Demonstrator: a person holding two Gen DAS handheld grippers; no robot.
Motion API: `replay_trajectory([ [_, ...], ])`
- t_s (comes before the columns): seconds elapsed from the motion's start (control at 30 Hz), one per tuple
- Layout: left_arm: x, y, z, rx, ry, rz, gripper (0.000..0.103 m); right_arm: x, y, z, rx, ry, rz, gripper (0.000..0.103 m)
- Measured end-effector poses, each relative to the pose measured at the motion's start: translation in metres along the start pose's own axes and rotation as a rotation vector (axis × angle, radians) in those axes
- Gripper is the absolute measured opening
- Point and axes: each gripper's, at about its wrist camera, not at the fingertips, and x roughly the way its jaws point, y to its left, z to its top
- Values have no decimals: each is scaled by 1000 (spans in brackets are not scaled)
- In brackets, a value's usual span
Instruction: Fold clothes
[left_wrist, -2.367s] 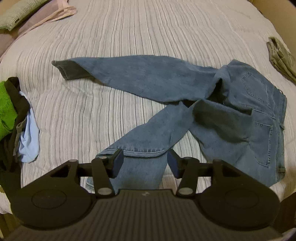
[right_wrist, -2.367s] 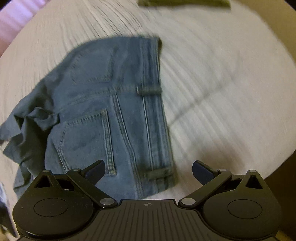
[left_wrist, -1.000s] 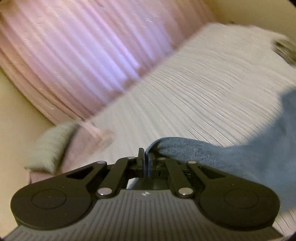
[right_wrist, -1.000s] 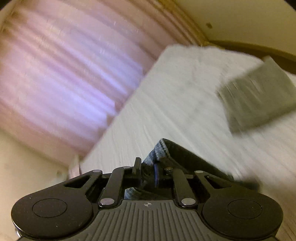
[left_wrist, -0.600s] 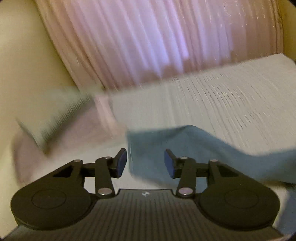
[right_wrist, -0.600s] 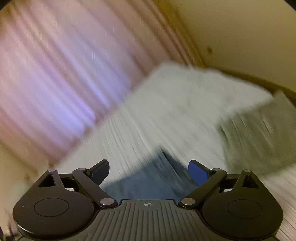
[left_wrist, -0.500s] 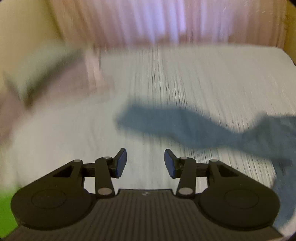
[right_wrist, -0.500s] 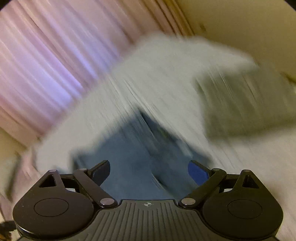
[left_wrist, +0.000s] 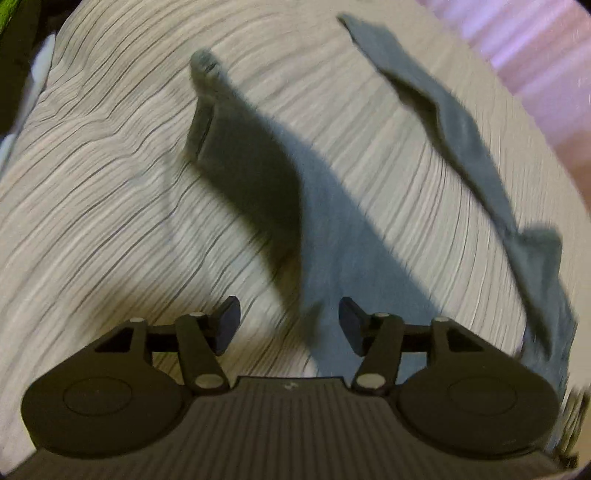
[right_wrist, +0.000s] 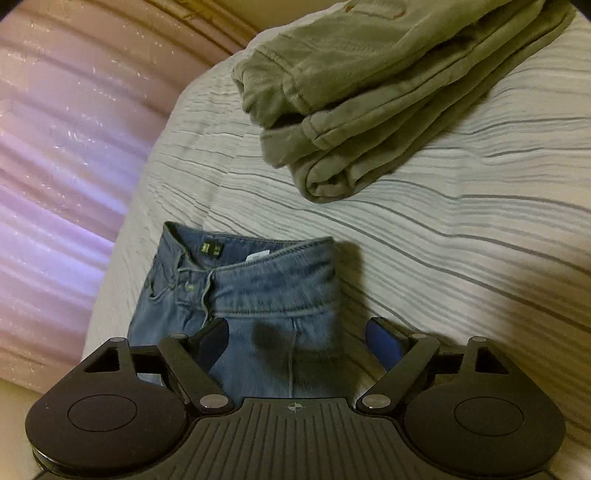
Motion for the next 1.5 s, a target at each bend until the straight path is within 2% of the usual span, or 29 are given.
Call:
replay_trajectory([
  [0.03,7,-1,0,-17,-14,-24,56,6,1,1,-3,2,-1,63],
  [0.1,22,-4,5,-46,-24,-32,48,10,4,2,-14,28,-26,20],
  [0.13,27,-4,7,-61,-20,-32,21,8,4,2,-17,34,-19,6],
  [0.17,32,-5,9,-75,-15,-31,2,-2,5,4,-32,33,8,6],
  [0.2,30,-7,9,-78,-16,-32,2,-15,7,6,-50,25,32,5],
  [0.33,-13,-17,14,43,-46,-19,2,-84,29,14,-71,13,133,3],
  [0.43,-60,-15,25,85,-14,-15,2,-143,49,14,-112,31,160,2],
  [0.53,-114,-18,45,160,4,71,2,-209,58,14,-137,29,164,2],
  [0.63,-166,-23,78,170,12,133,2,-271,60,16,-150,-7,150,2],
  [0.7,-175,-41,96,233,29,172,4,-294,54,13,-189,-20,65,2],
  [0.73,-176,-52,104,271,39,192,10,-295,45,10,-181,-13,0,2],
  [0.77,-178,-62,112,310,49,211,23,-287,32,4,-150,17,-46,2],
  [0.8,-170,-65,107,329,66,225,39,-278,19,-2,-119,47,-91,2],
  [0.83,-157,-64,96,337,86,234,65,-270,5,-7,-87,76,-137,3],
  [0.9,-130,-62,73,353,126,254,60,-252,-20,-20,-30,137,-223,3],
  [0.93,-116,-61,61,362,146,263,51,-242,-27,-30,-23,169,-247,3],
  [0.97,-103,-60,49,370,166,273,51,-236,-33,-40,-24,182,-265,4],
  [1.0,-89,-59,38,378,187,283,51,-233,-37,-47,-24,171,-270,14],
  [1.03,-76,-58,26,386,207,292,53,-231,-42,-54,-20,162,-274,31],
  [1.1,-57,-46,3,371,233,299,53,-231,-55,-62,22,135,-251,52],
  [1.2,-54,-1,-27,276,206,298,51,-231,-70,-67,37,112,-213,52],
  [1.27,-48,25,-42,230,178,313,43,-230,-78,-68,32,106,-193,52],
  [1.37,-29,48,-37,143,111,301,37,-227,-89,-71,-8,113,-180,52],
  [1.47,-11,54,-26,53,48,253,37,-226,-100,-77,-44,119,-184,52],
  [1.5,-5,53,-23,30,31,234,38,-225,-102,-77,-56,115,-191,38],
])
